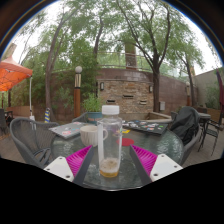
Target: Pour water
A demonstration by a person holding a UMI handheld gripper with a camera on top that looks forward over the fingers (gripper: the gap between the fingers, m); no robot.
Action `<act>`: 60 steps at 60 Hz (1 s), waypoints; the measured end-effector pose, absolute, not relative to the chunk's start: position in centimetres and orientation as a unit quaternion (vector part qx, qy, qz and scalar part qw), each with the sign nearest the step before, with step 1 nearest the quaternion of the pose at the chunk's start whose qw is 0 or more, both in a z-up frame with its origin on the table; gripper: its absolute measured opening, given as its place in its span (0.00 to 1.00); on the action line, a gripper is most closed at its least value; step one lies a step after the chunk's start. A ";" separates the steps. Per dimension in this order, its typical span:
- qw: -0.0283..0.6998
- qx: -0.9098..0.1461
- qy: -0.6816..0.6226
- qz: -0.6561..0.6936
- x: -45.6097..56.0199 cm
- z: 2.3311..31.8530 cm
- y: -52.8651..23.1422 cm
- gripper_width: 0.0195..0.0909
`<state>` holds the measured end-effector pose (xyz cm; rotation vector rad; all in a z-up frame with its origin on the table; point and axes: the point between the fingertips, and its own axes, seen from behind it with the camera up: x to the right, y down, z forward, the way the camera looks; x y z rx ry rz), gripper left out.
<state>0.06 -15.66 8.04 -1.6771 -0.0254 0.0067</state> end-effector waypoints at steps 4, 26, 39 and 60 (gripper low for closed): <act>0.673 -0.739 -0.004 -0.020 -0.3 8.7 -14.1 0.88; 0.683 -0.727 0.061 -0.028 -0.6 8.1 -10.2 0.36; 0.654 -0.753 -0.012 -0.078 0.6 8.7 -8.8 0.24; 0.483 -0.508 -0.455 -0.549 1.9 18.9 2.2 0.24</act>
